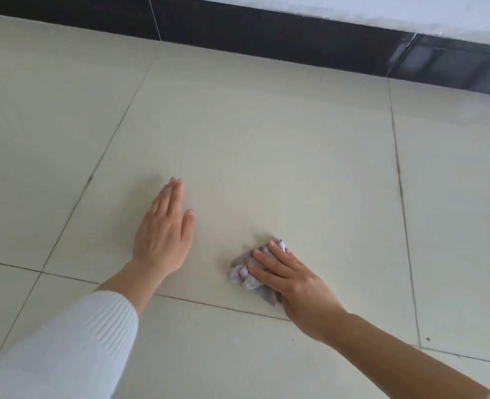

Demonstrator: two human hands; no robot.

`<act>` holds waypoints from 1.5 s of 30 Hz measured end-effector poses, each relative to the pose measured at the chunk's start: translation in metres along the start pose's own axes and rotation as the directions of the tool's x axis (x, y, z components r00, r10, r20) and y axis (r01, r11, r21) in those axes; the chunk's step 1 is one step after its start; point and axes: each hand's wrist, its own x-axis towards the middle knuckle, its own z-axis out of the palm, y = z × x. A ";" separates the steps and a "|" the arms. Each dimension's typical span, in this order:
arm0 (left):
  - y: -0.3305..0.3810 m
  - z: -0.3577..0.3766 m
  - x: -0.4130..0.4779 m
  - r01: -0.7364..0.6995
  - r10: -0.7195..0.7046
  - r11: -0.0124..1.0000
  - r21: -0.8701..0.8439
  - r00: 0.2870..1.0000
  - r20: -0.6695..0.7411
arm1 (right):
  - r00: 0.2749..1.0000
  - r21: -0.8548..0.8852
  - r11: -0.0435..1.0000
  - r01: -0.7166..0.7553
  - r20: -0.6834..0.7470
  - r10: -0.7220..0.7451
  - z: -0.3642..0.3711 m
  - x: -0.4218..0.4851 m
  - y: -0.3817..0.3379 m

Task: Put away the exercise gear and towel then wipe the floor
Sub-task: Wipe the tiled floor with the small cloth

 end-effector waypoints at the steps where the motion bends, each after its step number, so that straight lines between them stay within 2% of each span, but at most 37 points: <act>1: -0.018 -0.004 0.005 0.044 -0.044 0.998 0.034 0.999 -0.013 | 0.999 -0.002 0.999 0.039 0.038 -0.039 -0.001 -0.003 -0.002; 3: -0.051 -0.007 0.015 0.112 -0.111 0.990 0.091 0.994 -0.010 | 0.989 -0.016 0.993 0.120 0.087 -0.118 -0.006 0.006 0.008; 5: -0.072 -0.005 0.022 0.141 -0.142 0.985 0.104 0.990 0.003 | 0.995 -0.052 0.995 0.084 0.060 -0.081 -0.015 0.030 0.027; 7: -0.083 0.000 0.023 0.167 -0.166 0.984 0.058 0.986 -0.014 | 0.994 -0.051 0.993 -0.104 -0.048 0.101 -0.027 0.062 0.046; 10: -0.087 0.004 0.022 0.161 -0.161 0.987 -0.002 0.986 -0.053 | 0.905 -0.016 0.917 -0.398 -0.168 0.390 -0.041 0.114 0.072; 14: -0.087 0.003 0.023 0.153 -0.152 0.988 0.001 0.987 -0.057 | 0.825 -0.079 0.836 -0.544 -0.233 0.515 -0.059 0.183 0.112; 19: -0.085 0.001 0.022 0.151 -0.150 0.988 0.034 0.988 -0.043 | 0.751 -0.094 0.746 -0.659 -0.143 0.645 -0.070 0.266 0.127; 21: -0.084 0.000 0.023 0.155 -0.153 0.987 0.039 0.987 -0.037 | 0.789 -0.083 0.786 -0.613 -0.118 0.603 -0.063 0.287 0.109; 24: -0.082 -0.002 0.024 0.163 -0.162 0.986 0.041 0.986 -0.029 | 0.913 -0.037 0.919 -0.392 -0.136 0.384 -0.037 0.285 0.063; 26: -0.082 -0.003 0.023 0.169 -0.168 0.985 0.037 0.986 -0.020 | 0.960 -0.022 0.967 -0.256 -0.125 0.251 -0.017 0.260 0.031; 29: -0.082 -0.004 0.022 0.173 -0.173 0.984 0.030 0.985 -0.001 | 1.000 -0.035 0.999 -0.019 -0.007 0.019 0.001 0.201 -0.004; 32: -0.081 -0.005 0.023 0.179 -0.179 0.984 0.024 0.984 0.004 | 0.963 -0.064 0.974 0.217 0.177 -0.203 -0.010 0.165 0.006; 33: -0.081 -0.005 0.023 0.183 -0.183 0.983 0.025 0.983 0.008 | 0.965 -0.094 0.972 0.217 0.174 -0.199 -0.019 0.165 0.021; 34: -0.081 -0.005 0.023 0.185 -0.186 0.982 0.026 0.983 0.012 | 0.982 -0.095 0.985 0.144 0.135 -0.130 -0.028 0.168 0.036; 36: -0.081 -0.004 0.024 0.190 -0.190 0.981 0.025 0.982 0.015 | 0.988 -0.031 0.991 -0.134 -0.076 0.131 -0.046 0.176 0.075; 38: -0.081 -0.004 0.024 0.193 -0.193 0.981 0.021 0.981 0.015 | 0.864 0.038 0.896 -0.442 -0.252 0.437 -0.064 0.171 0.113; 40: -0.080 -0.003 0.024 0.195 -0.195 0.981 0.018 0.981 0.011 | 0.636 0.088 0.674 -0.734 -0.259 0.727 -0.076 0.148 0.134; 41: -0.080 -0.003 0.024 0.195 -0.195 0.981 0.017 0.981 0.007 | 0.521 0.116 0.561 -0.820 -0.255 0.815 -0.078 0.135 0.136; 43: -0.081 -0.002 0.024 0.195 -0.195 0.981 0.012 0.981 0.008 | 0.361 0.164 0.421 -0.892 -0.303 0.882 -0.072 0.113 0.121; 45: -0.080 -0.002 0.023 0.189 -0.189 0.982 0.005 0.982 0.011 | 0.301 0.217 0.405 -0.888 -0.390 0.870 -0.056 0.099 0.095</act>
